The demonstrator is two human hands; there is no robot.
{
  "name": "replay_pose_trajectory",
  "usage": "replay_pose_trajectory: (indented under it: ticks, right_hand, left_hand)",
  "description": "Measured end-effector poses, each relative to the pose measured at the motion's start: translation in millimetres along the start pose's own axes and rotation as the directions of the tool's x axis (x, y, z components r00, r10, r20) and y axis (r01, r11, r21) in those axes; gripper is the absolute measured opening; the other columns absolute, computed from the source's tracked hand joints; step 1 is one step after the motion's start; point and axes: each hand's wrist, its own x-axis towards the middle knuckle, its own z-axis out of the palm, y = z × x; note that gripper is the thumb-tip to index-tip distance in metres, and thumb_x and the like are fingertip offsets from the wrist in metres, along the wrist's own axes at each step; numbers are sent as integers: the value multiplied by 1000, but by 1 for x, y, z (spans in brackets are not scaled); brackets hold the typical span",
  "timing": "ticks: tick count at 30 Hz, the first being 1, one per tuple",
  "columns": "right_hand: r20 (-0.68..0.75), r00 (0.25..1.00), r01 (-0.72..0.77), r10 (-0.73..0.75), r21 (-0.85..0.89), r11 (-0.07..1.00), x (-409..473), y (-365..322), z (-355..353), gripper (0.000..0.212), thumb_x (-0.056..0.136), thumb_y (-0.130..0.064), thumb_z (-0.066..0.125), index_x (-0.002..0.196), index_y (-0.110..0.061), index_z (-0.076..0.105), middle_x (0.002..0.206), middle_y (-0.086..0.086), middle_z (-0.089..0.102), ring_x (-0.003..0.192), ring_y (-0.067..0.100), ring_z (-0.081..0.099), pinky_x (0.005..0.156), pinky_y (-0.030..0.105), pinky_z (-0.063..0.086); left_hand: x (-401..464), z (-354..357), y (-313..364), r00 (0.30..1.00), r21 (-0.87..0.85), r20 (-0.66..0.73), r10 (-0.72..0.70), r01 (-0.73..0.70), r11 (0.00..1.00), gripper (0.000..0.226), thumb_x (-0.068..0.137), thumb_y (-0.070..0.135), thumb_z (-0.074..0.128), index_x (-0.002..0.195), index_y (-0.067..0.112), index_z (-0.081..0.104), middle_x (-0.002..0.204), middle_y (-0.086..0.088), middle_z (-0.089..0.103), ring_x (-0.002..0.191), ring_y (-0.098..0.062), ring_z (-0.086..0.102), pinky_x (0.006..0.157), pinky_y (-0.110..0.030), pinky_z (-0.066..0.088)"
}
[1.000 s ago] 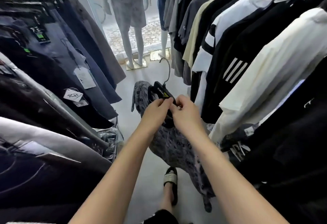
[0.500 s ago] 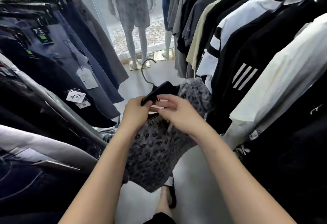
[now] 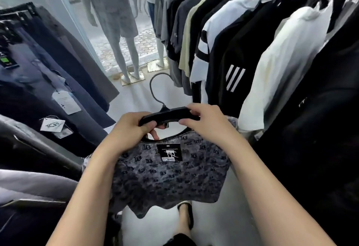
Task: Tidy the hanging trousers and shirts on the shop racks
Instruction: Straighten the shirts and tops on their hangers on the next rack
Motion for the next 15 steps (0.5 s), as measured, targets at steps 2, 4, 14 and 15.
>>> replay_pose_trajectory:
  ticks: [2,4,14,15]
  right_hand:
    - [-58,997,-40,41,25,999,-9,9,-10,20,86,-40,70,101,-27,70,97,-10,68,87,5,61,76,28,50]
    - [-198,979,-36,45,50,998,-15,18,-26,37,78,-45,77,110,-29,70,105,-15,65,97,-1,58,87,23,49]
    - [-599,652,-242,466,417,876,6,32,-127,66,96,-56,35,150,-20,22,154,5,31,138,26,32,109,41,27]
    - [-483,709,-254,513,503,826,21,31,-136,69,95,-58,32,152,-20,20,154,4,32,138,27,33,106,40,28]
  left_hand:
    - [2,7,13,999,31,25,26,-27,999,24,97,10,52,98,23,72,76,11,74,58,3,59,63,-17,42]
    - [3,12,24,997,38,56,44,-46,998,25,97,11,52,97,25,72,73,11,74,56,4,58,60,-12,41]
    - [17,21,76,978,95,105,179,-189,977,28,95,14,57,86,34,75,67,0,72,57,-12,54,61,-26,40]
    - [20,25,82,976,119,104,191,-203,972,27,95,15,57,87,34,75,67,2,72,57,-12,55,61,-26,40]
